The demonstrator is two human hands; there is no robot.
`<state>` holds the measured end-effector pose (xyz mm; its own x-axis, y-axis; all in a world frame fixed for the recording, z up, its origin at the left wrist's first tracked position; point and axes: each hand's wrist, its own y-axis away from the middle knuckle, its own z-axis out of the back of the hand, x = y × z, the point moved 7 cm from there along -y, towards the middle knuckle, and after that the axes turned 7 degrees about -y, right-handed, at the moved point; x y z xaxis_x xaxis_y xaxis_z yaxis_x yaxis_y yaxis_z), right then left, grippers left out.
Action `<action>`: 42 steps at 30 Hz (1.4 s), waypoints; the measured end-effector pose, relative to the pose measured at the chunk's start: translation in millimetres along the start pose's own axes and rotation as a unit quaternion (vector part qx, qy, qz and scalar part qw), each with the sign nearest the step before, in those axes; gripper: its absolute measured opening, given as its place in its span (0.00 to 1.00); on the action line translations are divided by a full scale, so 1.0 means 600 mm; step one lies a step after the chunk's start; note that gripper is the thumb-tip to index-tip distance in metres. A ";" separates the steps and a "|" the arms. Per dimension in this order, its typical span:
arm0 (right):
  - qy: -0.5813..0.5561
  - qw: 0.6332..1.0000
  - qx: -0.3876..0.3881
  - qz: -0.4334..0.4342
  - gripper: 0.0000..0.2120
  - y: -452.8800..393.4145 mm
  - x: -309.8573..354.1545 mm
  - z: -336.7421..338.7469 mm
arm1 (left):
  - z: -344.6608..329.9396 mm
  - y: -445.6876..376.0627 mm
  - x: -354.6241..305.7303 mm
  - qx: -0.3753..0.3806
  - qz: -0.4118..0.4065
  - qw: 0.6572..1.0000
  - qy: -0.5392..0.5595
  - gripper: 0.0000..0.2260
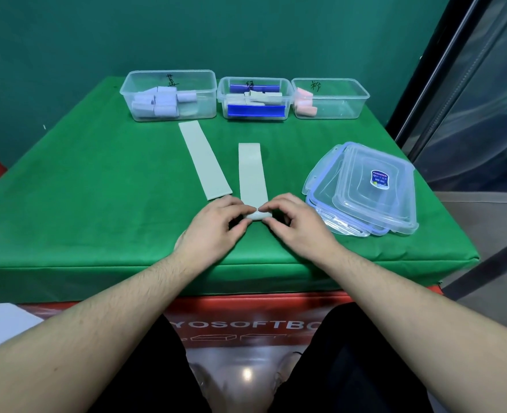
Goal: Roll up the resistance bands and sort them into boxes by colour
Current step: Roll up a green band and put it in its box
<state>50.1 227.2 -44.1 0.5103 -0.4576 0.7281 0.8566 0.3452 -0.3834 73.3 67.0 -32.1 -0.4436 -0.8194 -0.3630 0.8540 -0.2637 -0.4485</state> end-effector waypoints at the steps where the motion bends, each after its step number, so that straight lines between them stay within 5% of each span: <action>1: -0.007 1.000 -0.005 0.002 0.07 0.001 0.001 0.001 | 0.002 0.001 0.000 -0.001 0.001 1.000 0.006 0.09; 13: -0.037 0.999 -0.028 -0.001 0.05 0.011 0.006 0.008 | 0.007 0.006 -0.006 -0.004 -0.012 1.000 0.026 0.06; 33: -0.004 0.999 -0.028 0.027 0.08 0.015 0.009 0.004 | 0.003 0.009 -0.007 0.023 -0.006 1.000 0.004 0.15; 42: 0.029 0.999 -0.021 0.021 0.09 0.015 0.010 0.000 | 0.003 0.010 -0.014 0.025 -0.015 1.000 -0.002 0.10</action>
<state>60.5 227.4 -43.3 0.5490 -0.4900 0.6772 0.8358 0.3308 -0.4382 82.7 71.5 -30.5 -0.4676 -0.8132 -0.3466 0.8533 -0.3129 -0.4171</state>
